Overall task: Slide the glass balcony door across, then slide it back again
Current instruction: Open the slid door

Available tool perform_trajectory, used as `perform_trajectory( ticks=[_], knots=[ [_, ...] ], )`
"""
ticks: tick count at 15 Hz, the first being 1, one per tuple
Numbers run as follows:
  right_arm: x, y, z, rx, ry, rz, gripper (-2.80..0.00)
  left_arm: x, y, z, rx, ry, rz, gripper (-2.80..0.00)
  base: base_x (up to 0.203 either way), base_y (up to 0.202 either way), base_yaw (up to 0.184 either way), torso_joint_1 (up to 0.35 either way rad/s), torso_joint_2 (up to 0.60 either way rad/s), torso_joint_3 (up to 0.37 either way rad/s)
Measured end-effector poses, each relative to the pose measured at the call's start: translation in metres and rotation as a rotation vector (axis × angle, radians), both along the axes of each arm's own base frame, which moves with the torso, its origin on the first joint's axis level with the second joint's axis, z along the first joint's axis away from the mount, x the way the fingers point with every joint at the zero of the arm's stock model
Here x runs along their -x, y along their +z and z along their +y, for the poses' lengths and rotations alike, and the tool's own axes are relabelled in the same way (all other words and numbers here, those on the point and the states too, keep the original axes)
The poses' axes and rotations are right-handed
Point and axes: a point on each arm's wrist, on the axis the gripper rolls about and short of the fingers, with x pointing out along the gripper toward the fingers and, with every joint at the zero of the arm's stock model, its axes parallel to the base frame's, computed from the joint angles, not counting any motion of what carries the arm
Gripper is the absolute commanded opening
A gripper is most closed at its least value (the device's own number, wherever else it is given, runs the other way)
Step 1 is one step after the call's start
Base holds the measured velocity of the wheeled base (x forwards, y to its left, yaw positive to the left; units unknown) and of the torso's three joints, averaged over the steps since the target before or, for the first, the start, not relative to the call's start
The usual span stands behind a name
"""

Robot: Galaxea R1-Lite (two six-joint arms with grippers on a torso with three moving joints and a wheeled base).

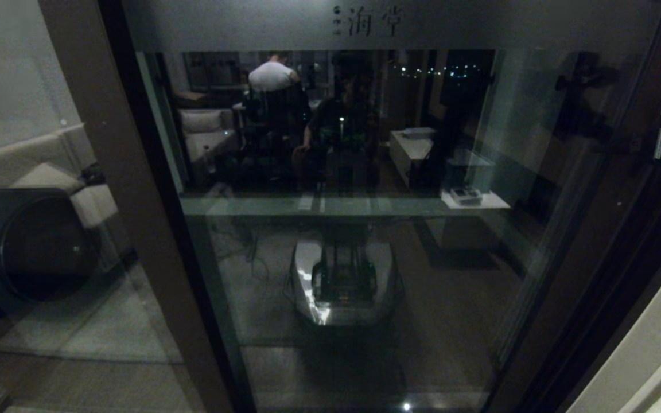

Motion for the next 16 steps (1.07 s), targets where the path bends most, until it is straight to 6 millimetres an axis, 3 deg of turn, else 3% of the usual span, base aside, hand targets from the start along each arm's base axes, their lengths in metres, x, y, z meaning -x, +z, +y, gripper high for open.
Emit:
perform_trajectory(
  ticks=[8, 10, 16],
  knots=[
    [0.045, 0.024, -0.017, 0.037, -0.108, -0.053, 0.0, 0.0, 0.0, 0.0, 0.0, 0.0, 0.0, -2.8, 0.0, 0.0, 0.0, 0.0, 0.0, 0.0],
    [0.051, 0.029, -0.017, 0.05, -0.118, -0.065, -2.8, 0.0, 0.0, 0.0, 0.0, 0.0, 0.0, -2.8, 0.0, 0.0, 0.0, 0.0, 0.0, 0.0],
    [0.054, 0.032, -0.018, 0.067, -0.128, -0.074, -2.8, 0.0, 0.0, 0.0, 0.0, 0.0, 0.0, -2.8, 0.0, 0.0, 0.0, 0.0, 0.0, 0.0]
  ],
)
